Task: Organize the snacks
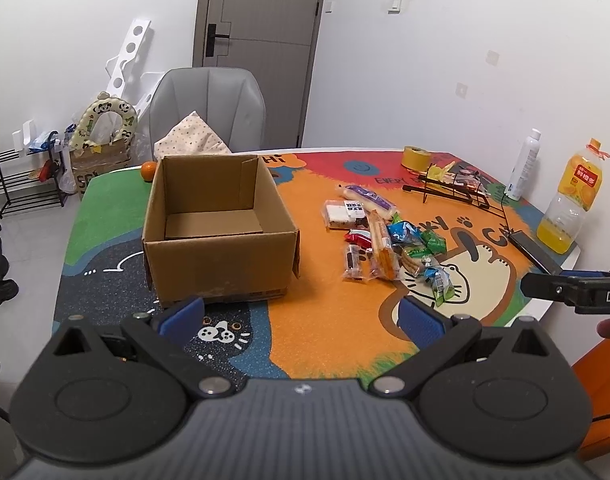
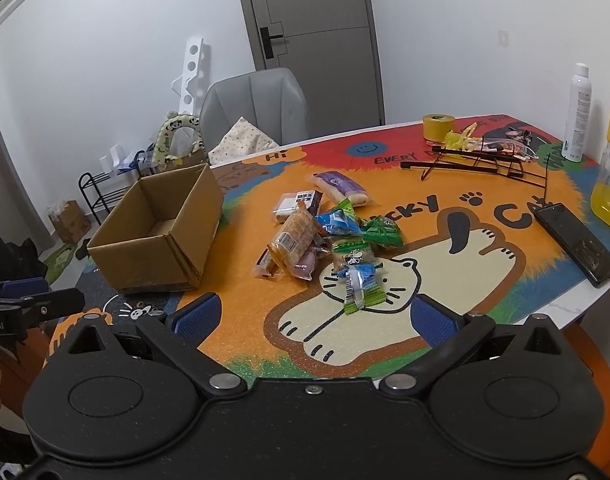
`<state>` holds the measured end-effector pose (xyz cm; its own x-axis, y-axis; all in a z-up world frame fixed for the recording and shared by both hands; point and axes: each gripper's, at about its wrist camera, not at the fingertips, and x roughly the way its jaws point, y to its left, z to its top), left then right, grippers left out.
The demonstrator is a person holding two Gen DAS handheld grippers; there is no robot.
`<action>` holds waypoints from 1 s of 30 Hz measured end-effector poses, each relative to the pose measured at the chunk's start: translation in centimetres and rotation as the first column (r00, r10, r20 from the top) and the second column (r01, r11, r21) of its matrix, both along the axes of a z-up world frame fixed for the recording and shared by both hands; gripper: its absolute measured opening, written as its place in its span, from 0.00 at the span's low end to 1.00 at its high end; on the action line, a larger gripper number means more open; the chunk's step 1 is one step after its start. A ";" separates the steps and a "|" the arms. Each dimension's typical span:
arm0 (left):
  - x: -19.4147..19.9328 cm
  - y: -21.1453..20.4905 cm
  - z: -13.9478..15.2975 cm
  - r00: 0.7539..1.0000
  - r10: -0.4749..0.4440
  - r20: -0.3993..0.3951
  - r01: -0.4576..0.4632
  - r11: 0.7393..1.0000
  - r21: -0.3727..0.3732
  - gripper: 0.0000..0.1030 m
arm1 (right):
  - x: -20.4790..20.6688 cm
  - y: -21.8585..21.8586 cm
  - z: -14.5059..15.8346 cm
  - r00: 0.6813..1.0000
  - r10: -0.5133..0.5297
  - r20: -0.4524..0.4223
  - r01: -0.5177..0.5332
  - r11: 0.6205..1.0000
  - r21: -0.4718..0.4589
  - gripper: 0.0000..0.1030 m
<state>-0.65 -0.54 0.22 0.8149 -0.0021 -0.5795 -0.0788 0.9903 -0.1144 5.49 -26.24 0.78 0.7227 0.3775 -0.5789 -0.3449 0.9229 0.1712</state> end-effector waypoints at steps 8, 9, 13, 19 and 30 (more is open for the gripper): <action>0.2 -0.6 -0.1 1.000 -0.011 0.001 0.011 1.000 0.007 1.00 | 0.1 -0.3 -0.1 1.000 -0.004 0.004 0.004 1.000 0.004 1.00; 0.3 -0.7 -0.1 1.000 -0.013 0.002 0.013 1.000 0.009 1.00 | 0.1 -0.4 0.0 1.000 -0.006 0.007 0.006 1.000 0.002 1.00; 0.7 -1.1 -0.1 1.000 -0.023 0.018 0.022 1.000 0.006 1.00 | 0.6 -0.8 -0.2 1.000 -0.014 0.007 0.014 1.000 0.006 1.00; 2.1 -1.2 -0.2 0.999 -0.011 0.035 0.012 1.000 -0.025 1.00 | 1.6 -1.8 -0.6 1.000 -0.026 0.002 0.026 0.999 0.025 1.00; 5.2 -2.0 -1.5 1.000 -0.007 0.019 0.008 0.999 -0.037 1.00 | 3.8 -3.8 -2.8 0.998 -0.068 -0.009 0.069 0.995 0.078 1.00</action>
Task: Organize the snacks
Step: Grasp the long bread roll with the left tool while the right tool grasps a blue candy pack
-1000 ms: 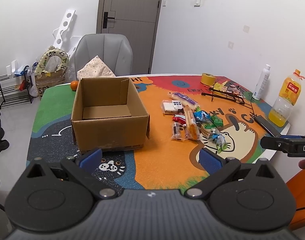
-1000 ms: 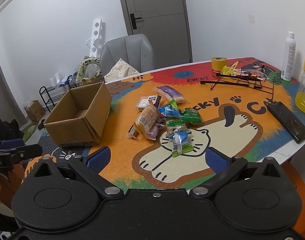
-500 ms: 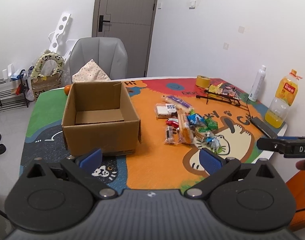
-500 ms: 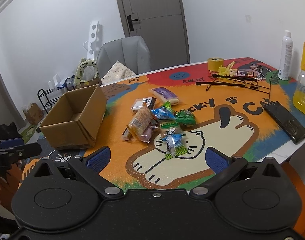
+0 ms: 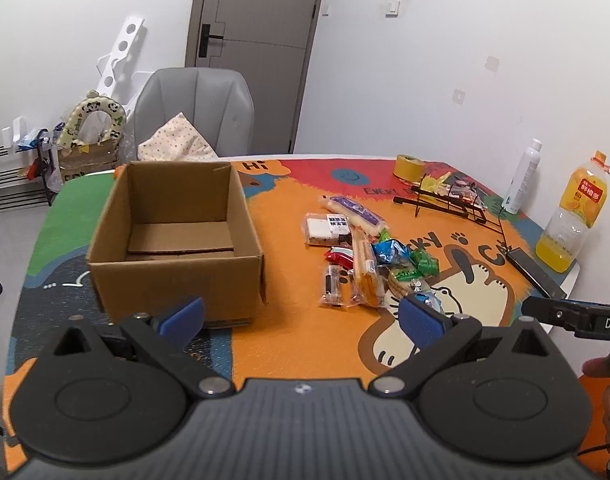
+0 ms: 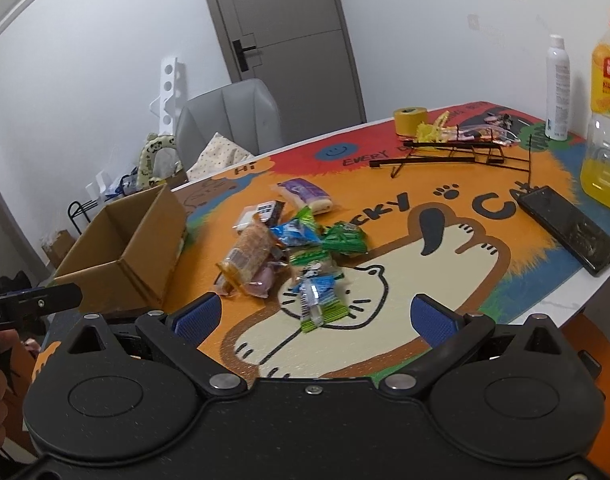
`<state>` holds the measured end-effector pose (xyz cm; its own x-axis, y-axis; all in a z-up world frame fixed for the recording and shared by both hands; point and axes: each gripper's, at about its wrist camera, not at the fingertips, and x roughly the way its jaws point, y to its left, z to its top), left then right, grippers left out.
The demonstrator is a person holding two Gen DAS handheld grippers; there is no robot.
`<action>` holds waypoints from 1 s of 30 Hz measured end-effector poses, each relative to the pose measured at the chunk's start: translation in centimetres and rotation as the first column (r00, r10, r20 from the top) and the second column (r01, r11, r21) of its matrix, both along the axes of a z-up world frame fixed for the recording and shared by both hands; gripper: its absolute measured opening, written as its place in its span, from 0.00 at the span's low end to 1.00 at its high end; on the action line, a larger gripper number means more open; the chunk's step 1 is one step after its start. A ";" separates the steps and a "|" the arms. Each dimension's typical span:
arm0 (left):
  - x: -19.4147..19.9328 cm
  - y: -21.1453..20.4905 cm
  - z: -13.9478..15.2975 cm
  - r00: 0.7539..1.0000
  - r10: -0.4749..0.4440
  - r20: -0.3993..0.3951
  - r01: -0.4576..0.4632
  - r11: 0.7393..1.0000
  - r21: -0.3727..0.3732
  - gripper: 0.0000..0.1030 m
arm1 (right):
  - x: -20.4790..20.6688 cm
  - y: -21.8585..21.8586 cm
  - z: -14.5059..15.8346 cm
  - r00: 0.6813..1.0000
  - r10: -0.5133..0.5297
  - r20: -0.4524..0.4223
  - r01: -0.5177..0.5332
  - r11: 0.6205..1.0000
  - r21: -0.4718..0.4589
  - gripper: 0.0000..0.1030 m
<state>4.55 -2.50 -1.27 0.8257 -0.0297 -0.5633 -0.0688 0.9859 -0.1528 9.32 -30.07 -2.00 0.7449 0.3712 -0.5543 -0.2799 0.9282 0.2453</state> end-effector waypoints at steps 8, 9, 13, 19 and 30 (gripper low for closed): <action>2.3 -0.5 -1.5 1.000 -0.024 0.000 0.024 1.000 -0.020 0.99 | 1.7 -1.5 -1.4 0.999 -0.040 0.002 0.040 0.999 0.036 1.00; 2.5 -0.6 -1.6 1.000 -0.029 0.003 0.029 0.999 -0.025 0.99 | 1.9 -1.7 -1.6 0.999 -0.046 0.001 0.046 0.998 0.041 1.00; 3.7 -1.2 -2.3 0.999 -0.046 0.005 0.046 0.998 -0.042 0.99 | 2.7 -1.9 -2.3 0.998 -0.068 -0.001 0.068 0.997 0.033 1.00; 5.3 -2.2 -3.2 0.999 -0.054 0.003 0.054 0.998 -0.032 0.98 | 3.8 -1.8 -3.9 0.996 -0.083 -0.013 0.083 0.996 0.020 0.99; 8.3 -3.6 -5.2 0.996 -0.084 -0.018 0.083 0.996 -0.040 0.84 | 6.3 -1.1 -6.4 0.997 -0.014 -0.074 0.019 0.998 0.058 0.76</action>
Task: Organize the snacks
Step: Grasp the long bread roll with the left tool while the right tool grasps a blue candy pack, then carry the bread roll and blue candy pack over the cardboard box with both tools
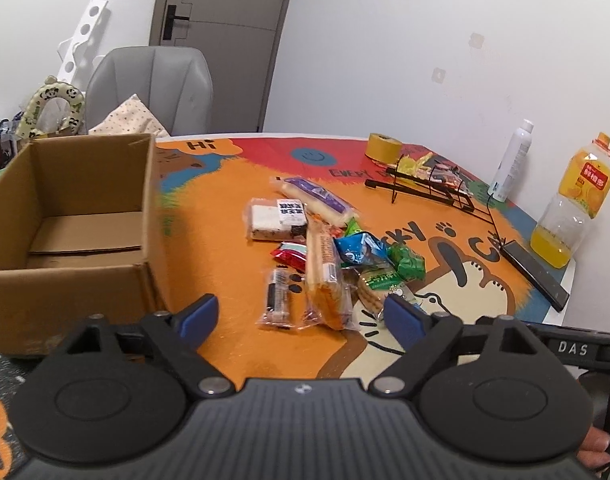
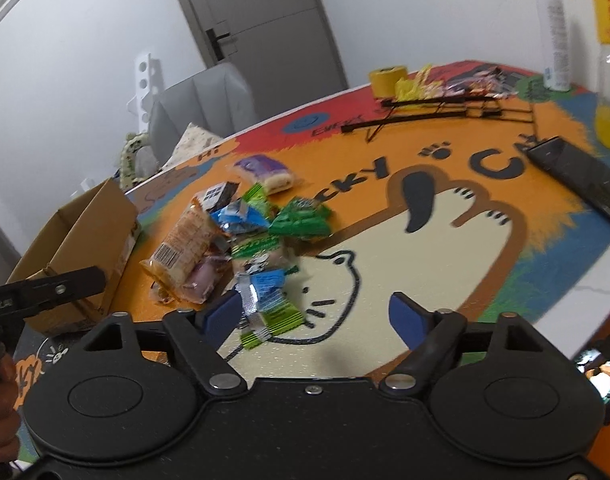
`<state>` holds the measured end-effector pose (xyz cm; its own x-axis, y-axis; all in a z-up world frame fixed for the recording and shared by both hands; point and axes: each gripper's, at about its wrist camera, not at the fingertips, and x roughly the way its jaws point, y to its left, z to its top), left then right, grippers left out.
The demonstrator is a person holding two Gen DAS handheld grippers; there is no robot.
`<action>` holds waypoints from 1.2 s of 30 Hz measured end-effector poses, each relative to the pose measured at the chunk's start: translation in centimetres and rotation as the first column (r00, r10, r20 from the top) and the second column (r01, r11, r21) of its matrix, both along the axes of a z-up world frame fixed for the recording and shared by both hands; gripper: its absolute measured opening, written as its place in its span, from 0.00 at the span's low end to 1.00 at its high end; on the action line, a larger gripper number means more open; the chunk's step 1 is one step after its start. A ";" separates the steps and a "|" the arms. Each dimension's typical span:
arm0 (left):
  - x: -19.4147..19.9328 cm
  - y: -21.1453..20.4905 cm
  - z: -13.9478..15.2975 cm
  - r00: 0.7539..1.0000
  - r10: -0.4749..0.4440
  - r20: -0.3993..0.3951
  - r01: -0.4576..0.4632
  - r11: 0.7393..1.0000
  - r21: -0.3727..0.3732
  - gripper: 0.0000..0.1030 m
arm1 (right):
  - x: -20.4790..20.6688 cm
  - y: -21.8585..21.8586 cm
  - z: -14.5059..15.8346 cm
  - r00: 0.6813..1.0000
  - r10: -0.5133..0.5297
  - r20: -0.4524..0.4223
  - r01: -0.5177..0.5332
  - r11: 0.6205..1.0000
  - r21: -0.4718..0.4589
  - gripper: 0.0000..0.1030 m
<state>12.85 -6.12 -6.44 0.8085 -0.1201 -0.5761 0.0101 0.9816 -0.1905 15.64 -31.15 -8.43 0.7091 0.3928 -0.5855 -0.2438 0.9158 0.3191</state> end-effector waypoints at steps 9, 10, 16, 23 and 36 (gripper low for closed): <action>2.9 -0.9 -1.3 0.999 -0.021 -0.041 0.021 1.000 0.002 0.65 | 1.7 2.2 -1.1 0.996 0.075 -0.038 -0.076 0.997 -0.005 0.60; 3.1 -1.0 -1.4 0.999 -0.021 -0.045 0.021 1.000 0.005 0.64 | 1.9 2.4 -1.2 0.996 0.081 -0.042 -0.081 0.997 -0.003 0.59; 4.3 -1.3 -1.7 0.998 -0.021 -0.055 0.022 1.000 0.004 0.64 | 2.8 3.5 -1.6 0.993 0.107 -0.057 -0.108 0.994 -0.010 0.49; 5.7 -1.7 -2.5 0.998 -0.023 -0.067 0.023 1.000 0.000 0.62 | 3.2 4.3 -1.9 0.992 0.117 -0.049 -0.119 0.992 -0.049 0.38; 7.0 -2.4 -3.7 0.995 -0.031 -0.099 0.027 0.999 -0.035 0.20 | 3.0 3.6 -1.6 0.992 0.125 -0.032 -0.125 0.992 -0.001 0.29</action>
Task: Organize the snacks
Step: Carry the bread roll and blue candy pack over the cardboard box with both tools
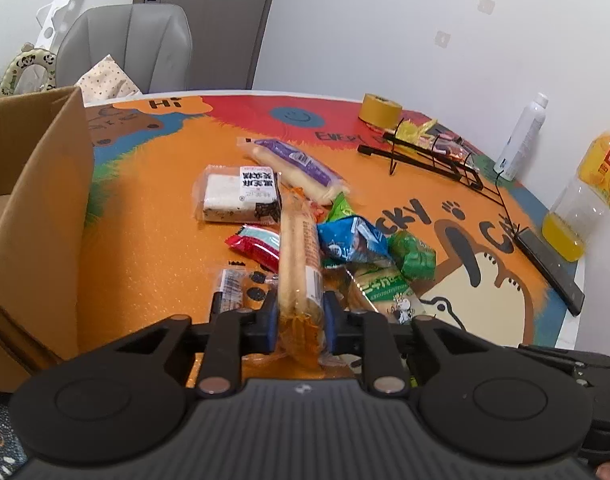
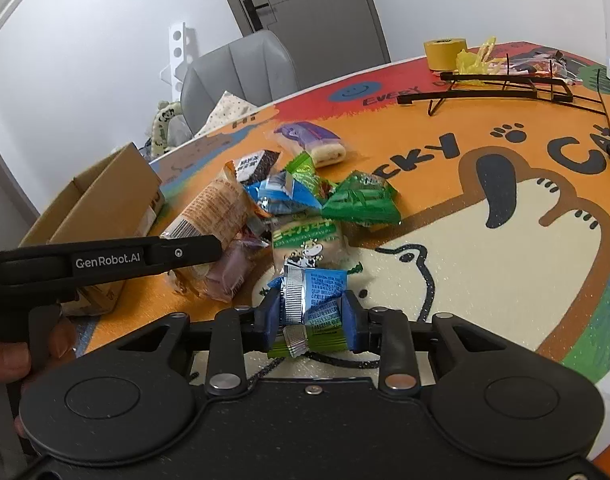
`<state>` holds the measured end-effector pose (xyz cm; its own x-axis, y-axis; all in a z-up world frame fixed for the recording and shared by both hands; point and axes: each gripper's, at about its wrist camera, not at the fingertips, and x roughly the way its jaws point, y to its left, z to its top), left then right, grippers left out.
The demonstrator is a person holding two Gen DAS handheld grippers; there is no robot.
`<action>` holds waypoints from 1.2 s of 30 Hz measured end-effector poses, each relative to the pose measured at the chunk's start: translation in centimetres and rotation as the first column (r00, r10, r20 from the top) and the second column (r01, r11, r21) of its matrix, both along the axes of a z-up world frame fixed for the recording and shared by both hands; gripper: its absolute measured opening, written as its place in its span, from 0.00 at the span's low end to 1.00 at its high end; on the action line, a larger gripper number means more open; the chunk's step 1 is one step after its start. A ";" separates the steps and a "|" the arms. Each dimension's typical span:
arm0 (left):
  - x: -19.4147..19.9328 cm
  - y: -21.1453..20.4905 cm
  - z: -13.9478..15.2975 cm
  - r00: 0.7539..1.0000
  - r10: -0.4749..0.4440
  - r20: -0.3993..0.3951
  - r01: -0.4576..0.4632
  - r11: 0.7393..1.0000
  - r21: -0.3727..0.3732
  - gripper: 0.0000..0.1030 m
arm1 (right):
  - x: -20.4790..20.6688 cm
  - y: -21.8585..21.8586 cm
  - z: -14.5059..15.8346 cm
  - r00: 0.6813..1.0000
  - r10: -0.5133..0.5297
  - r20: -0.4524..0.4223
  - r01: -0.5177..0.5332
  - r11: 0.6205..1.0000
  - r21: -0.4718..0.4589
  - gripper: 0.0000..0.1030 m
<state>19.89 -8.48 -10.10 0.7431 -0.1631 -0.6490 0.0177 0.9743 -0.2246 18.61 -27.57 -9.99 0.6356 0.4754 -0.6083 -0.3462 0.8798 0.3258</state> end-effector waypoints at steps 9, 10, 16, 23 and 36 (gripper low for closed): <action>-1.2 0.6 1.3 0.999 0.010 0.049 -0.010 1.000 0.009 0.20 | 0.0 0.1 0.4 1.000 -0.013 0.009 0.012 0.999 0.030 0.29; -1.4 0.7 1.6 0.998 0.012 0.058 -0.013 1.000 0.010 0.20 | -0.1 0.1 0.6 1.000 -0.011 0.013 0.011 0.999 0.035 0.29; -2.4 1.3 3.1 0.995 0.021 0.100 -0.024 0.999 0.026 0.20 | 0.0 1.1 1.4 0.999 0.009 0.030 -0.010 0.999 0.050 0.29; -3.3 2.5 4.7 0.991 0.045 0.128 -0.050 0.998 0.040 0.20 | 0.1 2.5 2.7 0.998 0.025 0.056 -0.029 0.998 0.062 0.29; -5.2 6.2 7.2 0.973 0.130 0.190 -0.143 0.988 0.055 0.20 | 0.4 5.9 5.1 0.990 0.084 0.111 -0.093 0.993 0.078 0.28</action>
